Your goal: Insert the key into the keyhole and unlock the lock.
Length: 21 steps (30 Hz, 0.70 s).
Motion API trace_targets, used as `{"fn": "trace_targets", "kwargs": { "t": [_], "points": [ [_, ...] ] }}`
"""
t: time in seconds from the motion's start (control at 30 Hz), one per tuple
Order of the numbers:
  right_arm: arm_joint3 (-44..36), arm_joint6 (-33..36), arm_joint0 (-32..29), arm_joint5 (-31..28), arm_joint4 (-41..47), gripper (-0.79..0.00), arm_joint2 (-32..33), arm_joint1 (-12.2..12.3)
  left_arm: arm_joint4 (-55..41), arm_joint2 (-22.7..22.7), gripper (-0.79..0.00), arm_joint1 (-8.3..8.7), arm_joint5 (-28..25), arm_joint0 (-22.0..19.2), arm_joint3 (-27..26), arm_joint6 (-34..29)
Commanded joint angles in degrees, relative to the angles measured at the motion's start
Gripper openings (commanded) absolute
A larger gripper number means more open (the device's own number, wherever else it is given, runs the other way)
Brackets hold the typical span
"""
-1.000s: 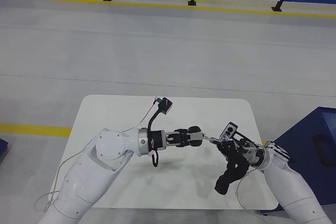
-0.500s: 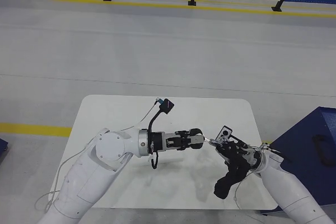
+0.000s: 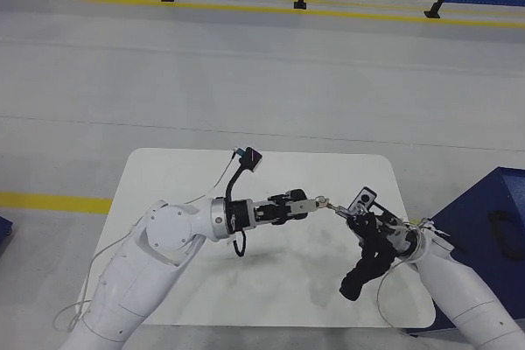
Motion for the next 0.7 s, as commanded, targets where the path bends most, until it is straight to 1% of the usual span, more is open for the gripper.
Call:
{"fn": "trace_targets", "kwargs": {
  "t": [0.0,0.03,0.1,0.17,0.27,0.33,0.67],
  "points": [
    [1.6,-4.0,0.7,-9.3,-8.0,-0.785,1.6,0.0,-0.6,-1.2,0.000,0.06,1.0,0.4,0.5,2.1],
    [1.9,-6.3,0.8,-13.7,-11.1,-0.785,2.3,0.0,-0.7,-1.7,0.000,0.09,1.5,0.6,0.8,3.4],
    [1.9,-10.1,0.4,-19.7,-14.4,-0.785,3.5,0.0,-0.9,-2.5,0.000,0.07,2.0,1.2,1.0,6.0],
    [2.3,-14.4,0.2,-26.4,-20.4,-0.785,4.9,0.1,0.1,-3.0,0.000,-0.03,2.2,1.6,1.4,9.5],
    [2.2,-19.6,0.0,-32.0,-27.4,-0.785,5.8,0.1,0.1,-3.0,0.000,-0.03,2.2,1.6,1.4,9.5],
    [1.8,-20.9,-0.2,-33.5,-29.0,-0.785,5.9,-0.1,0.1,-3.0,0.000,-0.03,2.2,1.6,1.4,9.5],
    [1.8,-20.9,-0.2,-33.5,-29.0,-0.785,5.9,-0.1,0.1,-3.0,0.000,-0.03,2.2,1.6,1.4,9.5]
  ]
}}
